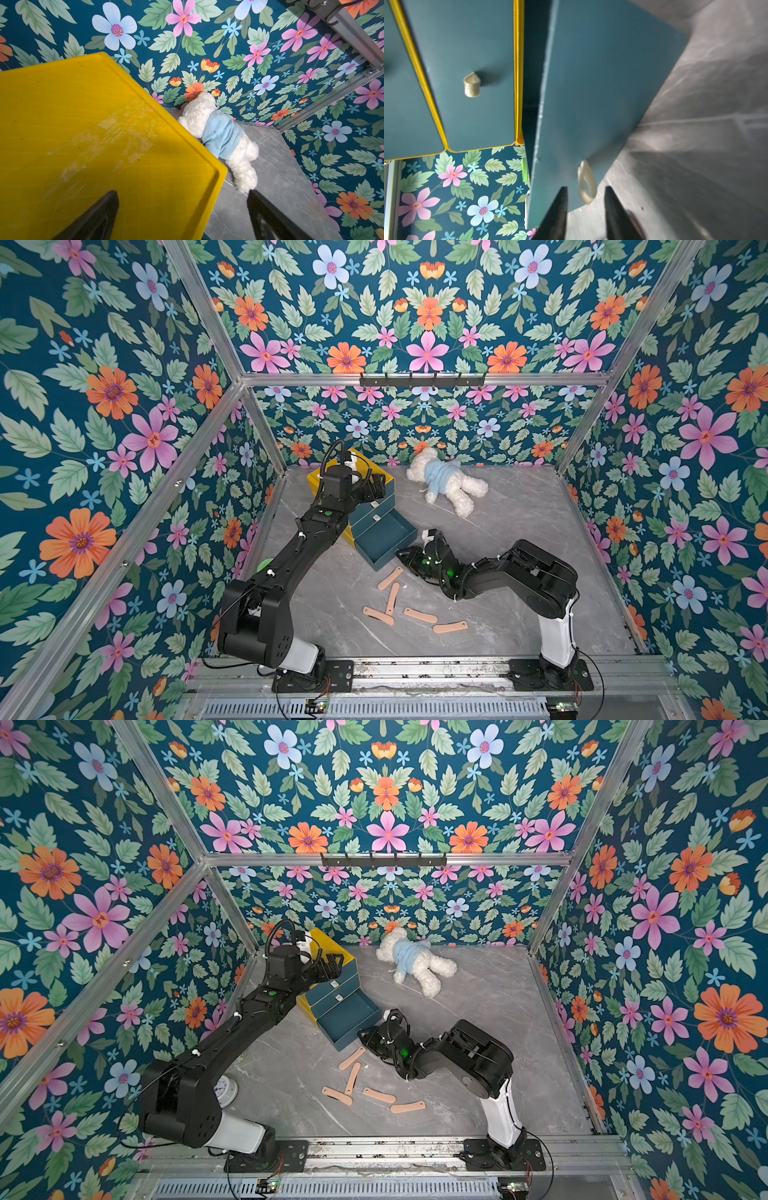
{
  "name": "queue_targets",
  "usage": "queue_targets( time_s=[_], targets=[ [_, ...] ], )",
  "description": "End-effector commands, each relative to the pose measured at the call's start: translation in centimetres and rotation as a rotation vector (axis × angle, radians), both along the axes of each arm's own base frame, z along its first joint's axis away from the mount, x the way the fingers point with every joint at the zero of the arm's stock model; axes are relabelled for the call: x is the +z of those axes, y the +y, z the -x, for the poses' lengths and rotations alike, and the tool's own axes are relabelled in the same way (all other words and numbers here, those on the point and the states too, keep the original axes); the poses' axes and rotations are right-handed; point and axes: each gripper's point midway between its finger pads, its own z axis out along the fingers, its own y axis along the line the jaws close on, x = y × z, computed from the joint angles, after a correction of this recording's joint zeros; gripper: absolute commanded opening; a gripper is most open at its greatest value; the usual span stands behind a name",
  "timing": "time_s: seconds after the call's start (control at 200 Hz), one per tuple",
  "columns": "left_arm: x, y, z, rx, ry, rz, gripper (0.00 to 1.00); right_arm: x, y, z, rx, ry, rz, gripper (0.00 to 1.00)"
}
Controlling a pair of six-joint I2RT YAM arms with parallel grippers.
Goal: Place the fruit knives into the drawer by color
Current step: Open the drawer in the storage box, then pick up the fruit knife from the center of the board.
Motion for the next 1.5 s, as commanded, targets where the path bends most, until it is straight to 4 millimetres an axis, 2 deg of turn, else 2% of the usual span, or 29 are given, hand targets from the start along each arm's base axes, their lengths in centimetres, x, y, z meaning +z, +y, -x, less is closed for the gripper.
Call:
queue_targets(
  time_s=[0.0,0.14,0.28,0.36,0.37,0.385,0.445,0.53,0.645,0.72,0.835,0.92,0.975,1.05,1.145,1.16,1.215,1.495],
  targets=[
    [-5.9,0.4,2.9,0.001,0.266,-0.017,0.99,2.3,0.3,0.1,0.018,-0.067,-0.027,0.43],
    [-3.8,0.6,2.8,0.012,0.224,-0.008,0.99,4.3,-0.1,1.1,0.045,-0.128,0.002,0.49],
    [0.5,0.8,3.4,0.016,0.138,0.043,0.99,5.9,-1.2,2.7,0.086,-0.19,0.089,0.48],
    [3.1,0.9,4.4,0.008,0.085,0.087,0.99,6.1,-2.3,3.9,0.122,-0.204,0.15,0.48],
    [3.4,0.9,4.5,0.006,0.077,0.091,0.99,7.0,-2.4,4.1,0.127,-0.218,0.144,0.48],
    [3.8,0.9,4.7,0.004,0.07,0.098,0.99,7.3,-2.7,4.4,0.135,-0.221,0.154,0.49],
    [5.2,1.0,5.9,-0.006,0.035,0.127,0.99,7.3,-3.8,5.8,0.178,-0.219,0.223,0.49],
    [5.8,1.2,7.7,-0.021,0.016,0.166,0.99,6.8,-5.8,8.2,0.261,-0.198,0.362,0.5],
    [5.1,1.8,10.7,-0.026,-0.012,0.23,0.99,5.8,-8.6,11.6,0.397,-0.153,0.553,0.51],
    [3.7,2.3,12.7,-0.024,-0.014,0.257,0.99,5.1,-10.0,13.7,0.489,-0.113,0.645,0.51],
    [0.5,3.1,15.4,-0.018,0.008,0.28,0.99,3.7,-10.7,16.4,0.629,-0.068,0.766,0.53],
    [-1.9,3.7,16.9,-0.009,0.042,0.277,0.99,2.3,-10.4,17.7,0.707,-0.03,0.834,0.56],
    [-3.1,4.1,17.6,0.008,0.064,0.267,0.99,1.4,-9.9,18.1,0.756,-0.022,0.873,0.57],
    [-3.9,4.4,18.4,0.01,0.065,0.269,0.99,0.3,-8.9,18.6,0.822,-0.012,0.93,0.58],
    [-4.8,4.5,18.7,0.016,0.073,0.278,0.99,-0.5,-7.5,18.3,0.864,-0.012,0.957,0.59],
    [-5.0,4.5,18.8,0.015,0.077,0.278,1.0,-1.6,-7.4,18.4,0.877,0.009,0.977,0.59],
    [-5.5,4.3,18.8,0.008,0.096,0.278,0.99,-2.0,-6.8,18.0,0.883,0.006,0.981,0.59],
    [-6.1,4.5,18.9,0.016,0.11,0.264,0.99,-4.5,-6.6,17.9,0.941,0.036,1.083,0.58]
  ],
)
